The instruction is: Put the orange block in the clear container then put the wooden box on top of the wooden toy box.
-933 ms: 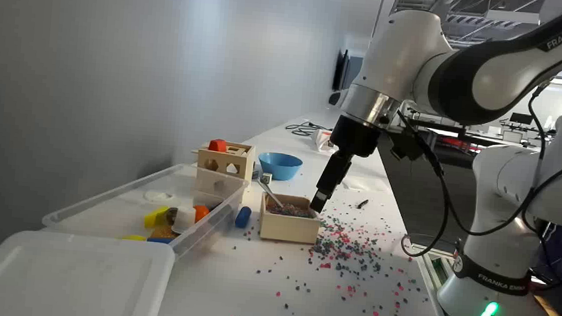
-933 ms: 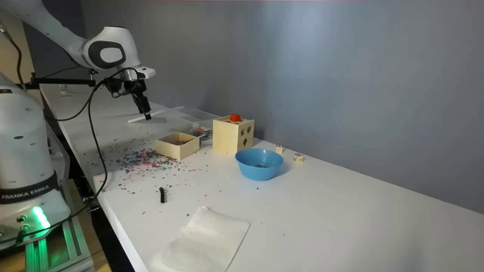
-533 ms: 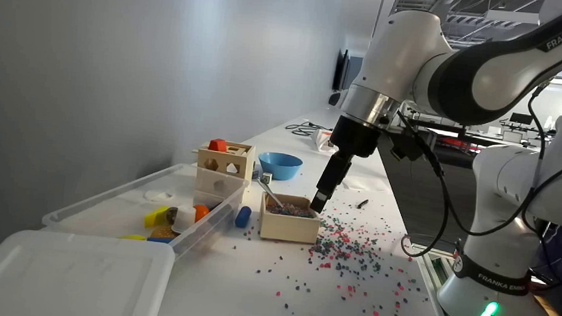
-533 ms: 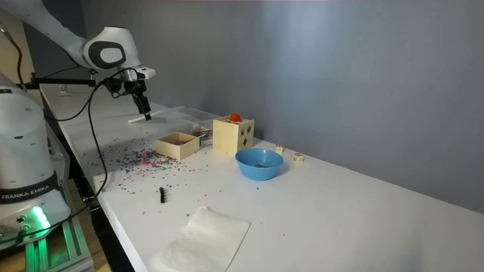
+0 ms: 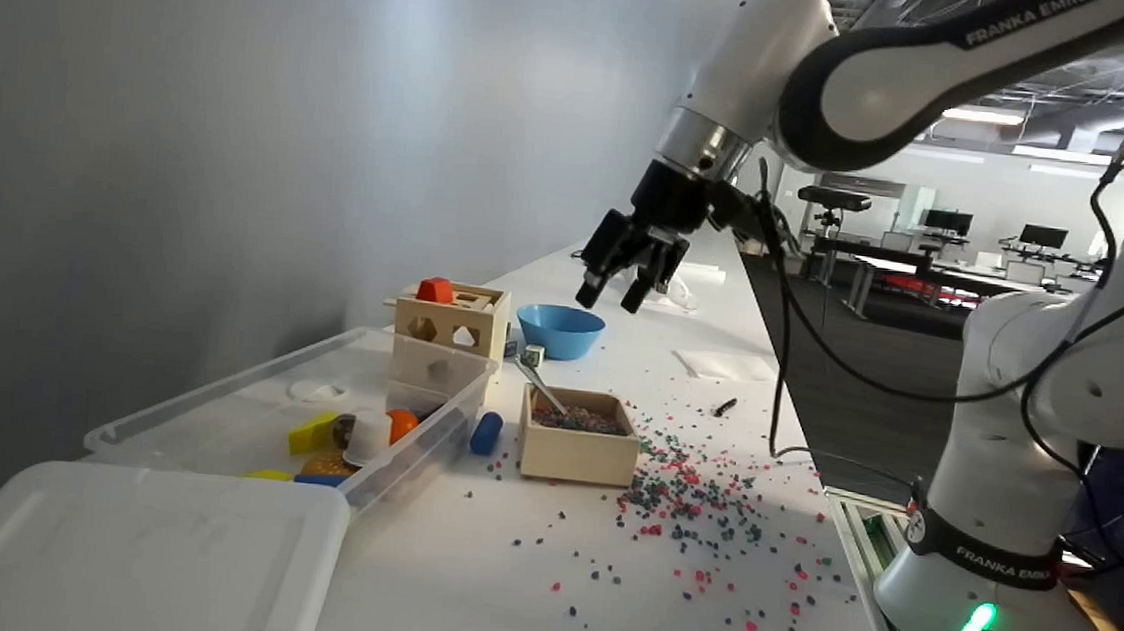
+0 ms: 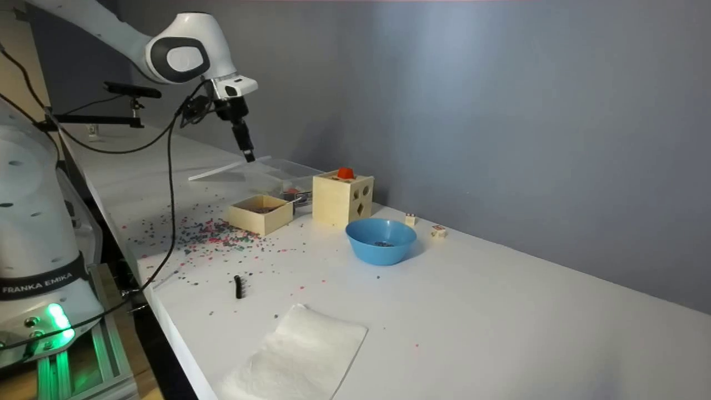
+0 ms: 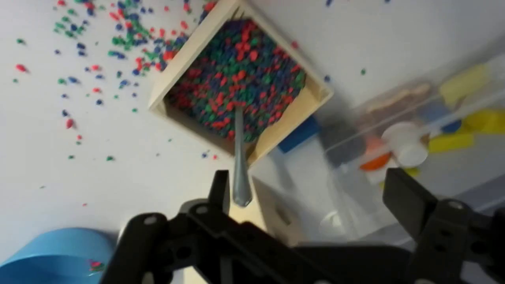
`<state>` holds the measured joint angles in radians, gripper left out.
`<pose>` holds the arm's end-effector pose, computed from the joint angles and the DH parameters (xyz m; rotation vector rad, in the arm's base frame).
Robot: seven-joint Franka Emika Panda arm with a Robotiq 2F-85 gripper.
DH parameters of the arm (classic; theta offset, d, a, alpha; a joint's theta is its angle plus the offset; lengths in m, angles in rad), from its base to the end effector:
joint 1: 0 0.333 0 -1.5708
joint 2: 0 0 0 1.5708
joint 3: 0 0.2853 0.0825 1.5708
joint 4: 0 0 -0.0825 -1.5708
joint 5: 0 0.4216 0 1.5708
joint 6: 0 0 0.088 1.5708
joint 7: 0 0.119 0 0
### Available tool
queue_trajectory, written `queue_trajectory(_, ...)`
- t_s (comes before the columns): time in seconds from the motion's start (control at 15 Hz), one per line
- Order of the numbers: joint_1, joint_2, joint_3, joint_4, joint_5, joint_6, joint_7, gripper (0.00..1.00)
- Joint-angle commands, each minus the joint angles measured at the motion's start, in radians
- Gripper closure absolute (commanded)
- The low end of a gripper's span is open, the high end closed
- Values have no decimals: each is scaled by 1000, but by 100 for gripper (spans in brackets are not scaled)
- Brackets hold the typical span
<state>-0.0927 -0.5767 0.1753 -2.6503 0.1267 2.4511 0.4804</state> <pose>0.4479 0.0324 0.4046 -2.9015 0.7260 -0.5431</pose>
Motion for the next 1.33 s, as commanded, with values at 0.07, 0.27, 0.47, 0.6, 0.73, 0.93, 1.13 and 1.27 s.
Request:
queue_trajectory(0.07, -146, 162, -58, 235, -44, -40, 111, 0)
queue_trajectory(0.27, -187, 315, -24, 395, -63, -16, 293, 0)
queue_trajectory(0.47, -125, 280, -81, 362, -50, -14, 287, 0)
queue_trajectory(0.6, -115, 337, -78, 409, -49, -13, 327, 0)
queue_trajectory(0.73, -114, 351, -79, 420, -49, -13, 332, 0)
queue_trajectory(0.93, -142, 434, -55, 508, -170, -71, 640, 0)
queue_trajectory(1.13, -130, 532, -73, 613, -261, -113, 846, 0)
queue_trajectory(1.27, -107, 612, -98, 718, -293, -164, 966, 0)
